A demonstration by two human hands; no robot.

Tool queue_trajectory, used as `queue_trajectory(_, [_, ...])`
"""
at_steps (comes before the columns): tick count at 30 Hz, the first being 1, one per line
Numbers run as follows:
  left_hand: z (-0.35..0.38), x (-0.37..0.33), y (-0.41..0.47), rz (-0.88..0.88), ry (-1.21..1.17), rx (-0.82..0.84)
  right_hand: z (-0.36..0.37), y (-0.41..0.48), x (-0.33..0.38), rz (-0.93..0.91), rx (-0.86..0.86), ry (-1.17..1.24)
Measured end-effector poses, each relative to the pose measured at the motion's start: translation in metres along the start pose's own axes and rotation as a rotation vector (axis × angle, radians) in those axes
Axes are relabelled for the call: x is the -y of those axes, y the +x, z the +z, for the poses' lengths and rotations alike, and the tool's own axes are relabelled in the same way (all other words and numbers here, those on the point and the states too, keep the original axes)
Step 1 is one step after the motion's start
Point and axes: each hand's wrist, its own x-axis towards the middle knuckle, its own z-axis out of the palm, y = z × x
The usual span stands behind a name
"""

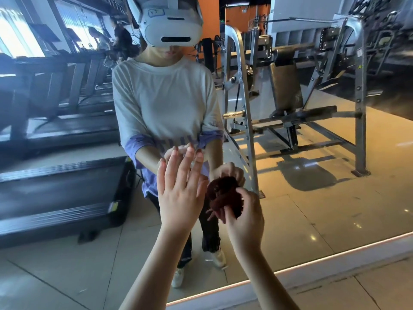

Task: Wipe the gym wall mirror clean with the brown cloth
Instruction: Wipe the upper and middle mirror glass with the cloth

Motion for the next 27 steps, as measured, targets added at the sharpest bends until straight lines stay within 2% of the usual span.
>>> queue_trajectory(4, [0.000,-0.002,-0.001,-0.006,-0.001,0.003,-0.017,0.005,-0.016,0.301,-0.152,0.016])
queue_trajectory(5, [0.000,-0.004,-0.001,-0.010,-0.001,0.000,-0.016,0.004,-0.014,0.302,-0.144,0.005])
queue_trajectory(10, [0.004,-0.013,-0.010,0.028,-0.002,0.013,-0.012,0.005,-0.008,0.075,-0.050,-0.015])
queue_trajectory(12, [0.005,-0.014,-0.013,0.045,-0.002,0.031,-0.025,0.019,-0.019,0.127,-0.142,-0.016])
queue_trajectory(15, [0.004,-0.014,-0.014,0.027,-0.010,0.054,-0.042,0.039,-0.035,0.341,-0.291,0.030])
queue_trajectory(17, [0.005,-0.015,-0.014,0.018,-0.013,0.051,-0.037,0.035,-0.027,0.367,-0.280,0.023])
queue_trajectory(22, [0.007,-0.016,-0.015,0.019,0.005,0.024,-0.011,0.001,-0.010,0.089,-0.071,-0.013])
queue_trajectory(24, [0.006,-0.014,-0.014,0.030,0.003,0.028,-0.017,0.008,-0.017,0.151,-0.081,0.006])
queue_trajectory(27, [0.004,-0.012,-0.013,0.045,-0.004,0.027,-0.027,0.018,-0.033,0.368,-0.172,0.052])
